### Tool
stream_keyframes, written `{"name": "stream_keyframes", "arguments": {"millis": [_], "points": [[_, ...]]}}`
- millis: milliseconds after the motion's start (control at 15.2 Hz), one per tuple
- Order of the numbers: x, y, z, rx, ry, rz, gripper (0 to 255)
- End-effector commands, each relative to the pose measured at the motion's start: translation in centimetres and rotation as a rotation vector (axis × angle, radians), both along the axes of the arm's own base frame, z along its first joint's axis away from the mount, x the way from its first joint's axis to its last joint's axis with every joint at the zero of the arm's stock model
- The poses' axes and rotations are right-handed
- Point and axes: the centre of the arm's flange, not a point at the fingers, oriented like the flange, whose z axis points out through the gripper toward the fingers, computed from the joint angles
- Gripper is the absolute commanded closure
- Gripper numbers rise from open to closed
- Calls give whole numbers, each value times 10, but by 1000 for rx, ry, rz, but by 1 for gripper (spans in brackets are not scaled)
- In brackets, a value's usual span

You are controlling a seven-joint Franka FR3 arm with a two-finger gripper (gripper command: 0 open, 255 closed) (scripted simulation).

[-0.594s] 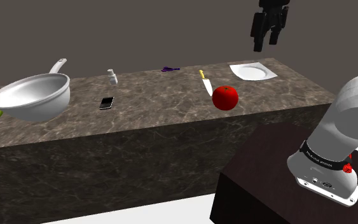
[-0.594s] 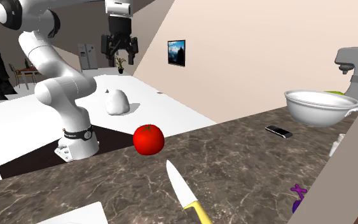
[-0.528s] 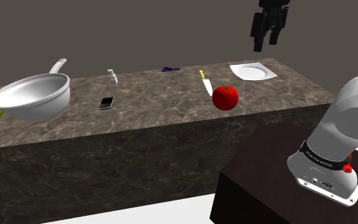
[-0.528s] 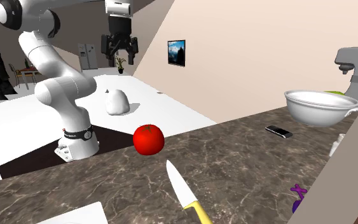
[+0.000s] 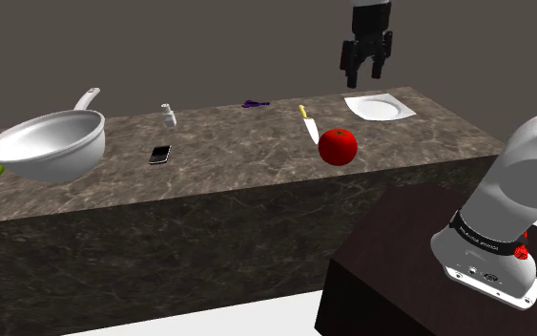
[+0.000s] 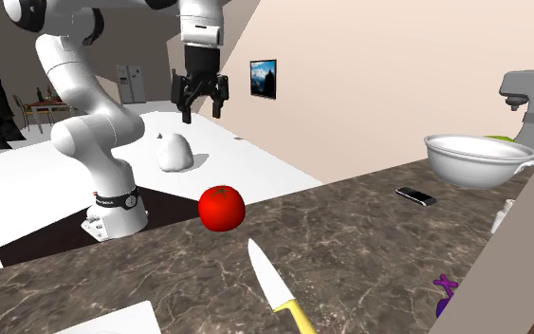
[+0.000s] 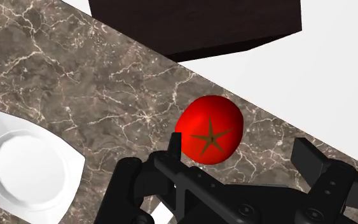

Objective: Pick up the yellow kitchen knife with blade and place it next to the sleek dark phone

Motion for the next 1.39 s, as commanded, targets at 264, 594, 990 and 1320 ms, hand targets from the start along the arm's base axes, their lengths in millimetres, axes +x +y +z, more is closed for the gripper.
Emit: {"name": "stream_keyframes", "arguments": {"millis": [264,594,990,1320], "points": [[64,-25,-38,-7,11,-63,0],[117,-49,-72,-12,21,-115,0],[178,-81,-113,-19,34,-178,0],[227,-112,-148,-25,44,-230,0]]}}
